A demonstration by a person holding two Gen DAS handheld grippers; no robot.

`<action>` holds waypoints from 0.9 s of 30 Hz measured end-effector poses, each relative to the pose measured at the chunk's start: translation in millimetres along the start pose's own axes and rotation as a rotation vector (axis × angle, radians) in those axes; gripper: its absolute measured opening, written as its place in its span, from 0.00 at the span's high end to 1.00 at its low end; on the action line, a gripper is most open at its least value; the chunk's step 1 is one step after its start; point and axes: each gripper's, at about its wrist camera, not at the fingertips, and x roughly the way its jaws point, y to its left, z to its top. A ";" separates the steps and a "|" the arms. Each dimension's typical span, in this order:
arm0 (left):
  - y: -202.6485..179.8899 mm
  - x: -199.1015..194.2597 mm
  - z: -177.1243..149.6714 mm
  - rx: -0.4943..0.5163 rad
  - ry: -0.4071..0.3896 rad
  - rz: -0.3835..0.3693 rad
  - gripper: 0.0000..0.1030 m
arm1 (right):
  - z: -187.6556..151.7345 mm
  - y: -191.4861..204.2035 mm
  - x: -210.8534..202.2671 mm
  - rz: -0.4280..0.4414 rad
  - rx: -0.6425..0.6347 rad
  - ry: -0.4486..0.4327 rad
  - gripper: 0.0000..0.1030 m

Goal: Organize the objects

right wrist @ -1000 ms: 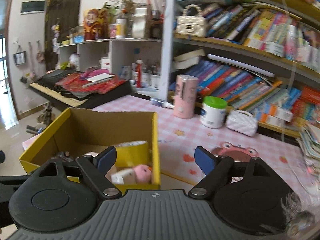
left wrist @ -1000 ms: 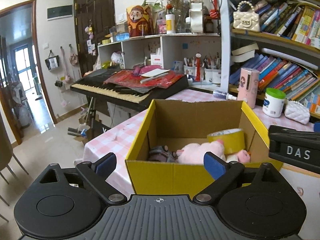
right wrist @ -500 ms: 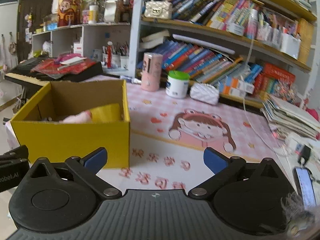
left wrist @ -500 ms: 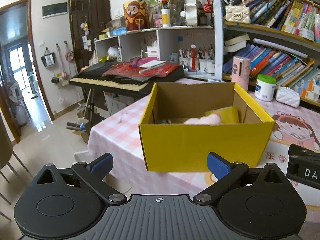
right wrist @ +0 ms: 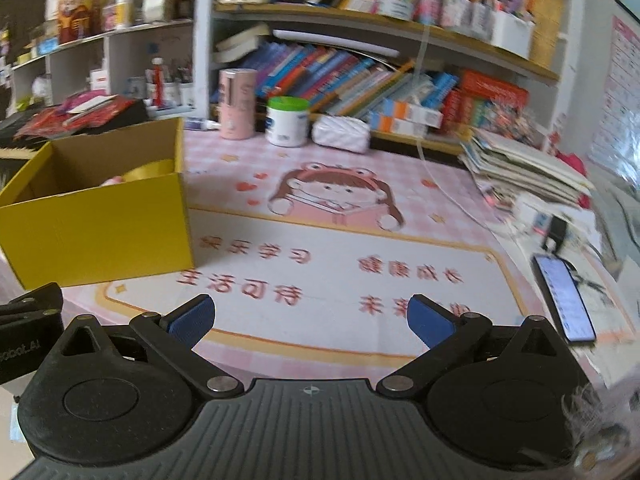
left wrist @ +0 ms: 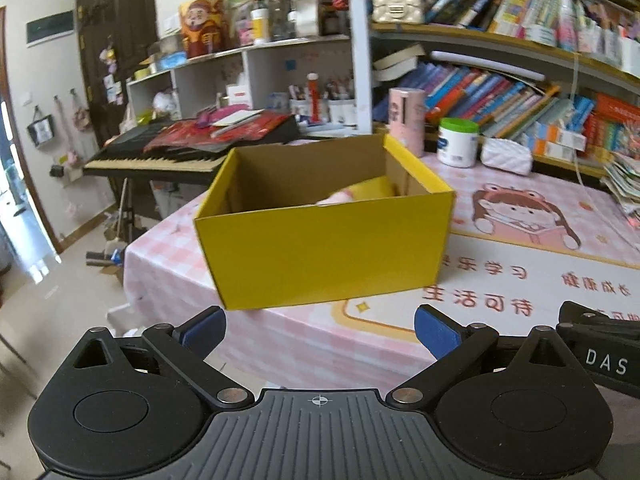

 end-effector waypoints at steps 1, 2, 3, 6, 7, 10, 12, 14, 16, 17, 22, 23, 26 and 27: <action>-2.6 -1.6 -1.3 0.007 0.001 -0.002 0.01 | -1.1 -3.4 -0.4 -0.010 0.010 0.005 0.00; -5.0 -2.3 -1.7 0.015 0.002 -0.003 0.01 | -1.8 -6.2 -0.8 -0.018 0.018 0.009 0.00; -7.7 -2.6 -2.1 0.023 0.004 -0.003 0.01 | -3.0 -8.8 -1.2 -0.024 0.025 0.013 0.00; -14.1 -3.2 -2.1 0.030 0.007 0.000 0.01 | -6.5 -16.0 -2.4 -0.033 0.031 0.021 0.00; -15.8 -3.2 -1.8 0.028 0.009 -0.003 0.01 | -7.3 -18.1 -3.1 -0.036 0.029 0.021 0.00; -22.3 -3.6 -2.2 0.027 0.015 -0.016 0.01 | -9.1 -25.1 -4.1 -0.044 0.030 0.023 0.00; -27.9 -4.0 -2.6 0.040 0.018 -0.024 0.01 | -9.2 -28.7 -4.4 -0.049 0.037 0.027 0.00; -31.9 -5.4 -2.7 0.051 0.017 -0.029 0.01 | -8.6 -32.1 -4.5 -0.051 0.044 0.027 0.00; -35.4 -6.3 -1.7 0.055 0.013 -0.030 0.01 | -7.7 -34.8 -4.8 -0.052 0.044 0.022 0.00; -36.8 -7.0 -1.2 0.056 0.012 -0.030 0.01 | -7.3 -35.7 -4.9 -0.051 0.044 0.020 0.00; -42.7 -8.7 -0.5 0.056 0.008 -0.022 0.01 | -6.1 -37.0 -4.3 -0.050 0.041 0.020 0.00; -43.1 -9.0 -0.5 0.056 0.007 -0.018 0.01 | -6.1 -37.0 -4.3 -0.051 0.041 0.020 0.00; -44.6 -9.5 0.0 0.055 0.007 -0.007 0.01 | -5.3 -37.3 -3.4 -0.053 0.039 0.023 0.00; -44.7 -9.7 -0.3 0.052 0.007 -0.001 0.01 | -5.3 -36.9 -3.2 -0.054 0.038 0.024 0.00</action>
